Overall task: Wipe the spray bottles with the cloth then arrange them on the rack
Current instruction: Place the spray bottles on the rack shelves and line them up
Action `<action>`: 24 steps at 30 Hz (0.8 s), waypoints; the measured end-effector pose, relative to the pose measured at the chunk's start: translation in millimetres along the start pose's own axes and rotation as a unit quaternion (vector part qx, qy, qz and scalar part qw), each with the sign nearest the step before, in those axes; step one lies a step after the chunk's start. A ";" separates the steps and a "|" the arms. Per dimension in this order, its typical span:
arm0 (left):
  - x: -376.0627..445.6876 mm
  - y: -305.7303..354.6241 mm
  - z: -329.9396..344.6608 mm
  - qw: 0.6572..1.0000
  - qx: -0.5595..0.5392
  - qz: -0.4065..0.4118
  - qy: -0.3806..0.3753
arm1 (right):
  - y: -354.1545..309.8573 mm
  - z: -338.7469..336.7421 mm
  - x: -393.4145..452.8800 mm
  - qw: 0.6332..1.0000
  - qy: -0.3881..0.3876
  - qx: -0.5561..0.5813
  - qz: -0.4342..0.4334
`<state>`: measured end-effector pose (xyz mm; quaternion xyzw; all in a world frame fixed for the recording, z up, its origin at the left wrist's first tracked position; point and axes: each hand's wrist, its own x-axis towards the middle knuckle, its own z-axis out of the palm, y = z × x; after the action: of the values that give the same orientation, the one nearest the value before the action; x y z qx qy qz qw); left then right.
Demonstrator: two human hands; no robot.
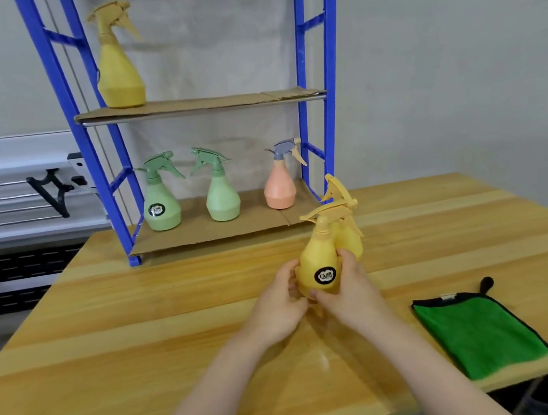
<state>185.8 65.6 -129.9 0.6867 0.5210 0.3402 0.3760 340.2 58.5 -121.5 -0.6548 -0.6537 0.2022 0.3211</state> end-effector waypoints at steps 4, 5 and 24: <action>-4.9 3.6 -4.0 0.998 -0.041 0.025 0.044 | -14.1 0.6 3.1 0.998 0.053 -0.020 -0.024; -6.1 5.2 -6.3 0.997 -0.047 0.031 0.053 | -17.8 0.7 4.8 0.997 0.068 -0.014 -0.042; 52.2 97.0 -203.9 0.934 0.201 0.171 0.240 | -188.1 -89.8 124.4 0.967 0.094 0.139 -0.189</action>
<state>67.0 132.3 57.6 0.7245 0.5281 0.4420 0.0307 273.0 155.7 90.5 -0.4838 -0.6980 0.1644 0.5017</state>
